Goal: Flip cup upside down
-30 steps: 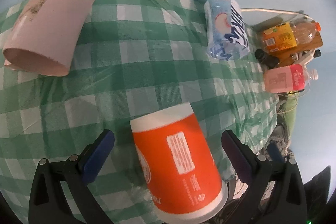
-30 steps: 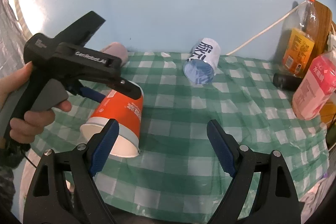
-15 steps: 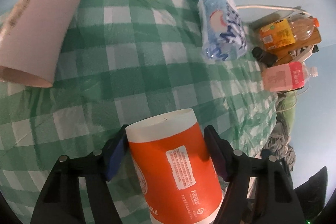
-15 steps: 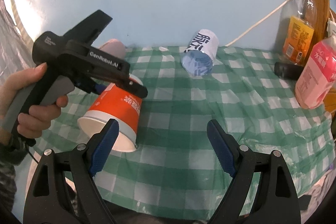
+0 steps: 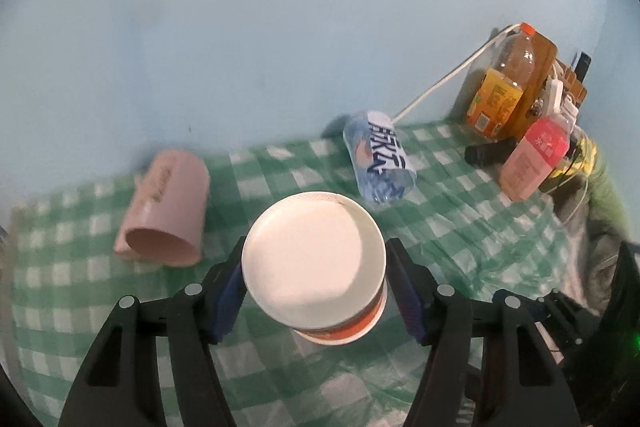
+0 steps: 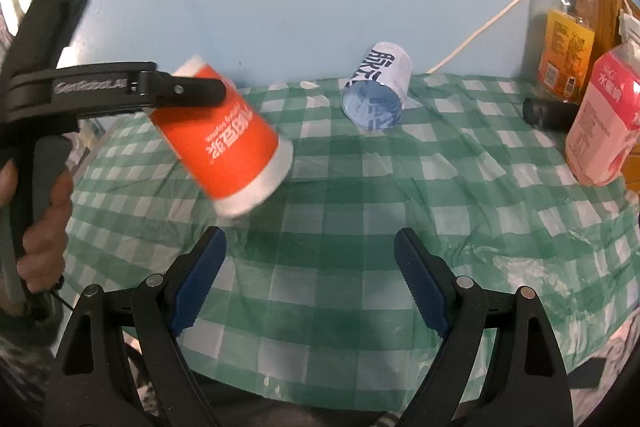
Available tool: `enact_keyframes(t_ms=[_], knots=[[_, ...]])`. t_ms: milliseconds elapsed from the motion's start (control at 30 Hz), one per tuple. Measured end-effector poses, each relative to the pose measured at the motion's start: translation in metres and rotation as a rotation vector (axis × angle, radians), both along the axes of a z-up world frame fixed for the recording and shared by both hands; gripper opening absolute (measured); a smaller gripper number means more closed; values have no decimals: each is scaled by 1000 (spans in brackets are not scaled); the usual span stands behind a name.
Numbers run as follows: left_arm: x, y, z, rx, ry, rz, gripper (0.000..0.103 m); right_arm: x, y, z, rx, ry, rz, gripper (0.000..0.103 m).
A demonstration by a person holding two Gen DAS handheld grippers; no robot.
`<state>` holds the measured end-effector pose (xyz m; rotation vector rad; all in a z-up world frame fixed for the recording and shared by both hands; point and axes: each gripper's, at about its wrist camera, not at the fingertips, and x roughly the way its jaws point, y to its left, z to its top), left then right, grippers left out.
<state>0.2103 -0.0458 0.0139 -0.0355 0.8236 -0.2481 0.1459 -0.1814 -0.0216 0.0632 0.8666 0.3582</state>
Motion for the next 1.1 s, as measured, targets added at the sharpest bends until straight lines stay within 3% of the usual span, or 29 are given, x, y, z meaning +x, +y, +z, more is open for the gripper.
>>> enact_keyframes(t_ms=[233,533,600,667,1100], knots=[[-12,-12,-2,68,-38,13,67,-4,-3,-3,6,8,-6,86],[-7,-15,-20,121,46,-11,68,-3,-3,-8,17,29,-7,86],[-7,-16,-22,138,46,-2,73,-3,-2,-8,15,32,-4,86],[-9,-16,-21,163,15,36,91,-3,-2,-8,16,33,-2,86],[-32,-11,-5,148,-128,64,92,-5,3,-13,11,34,15,86]])
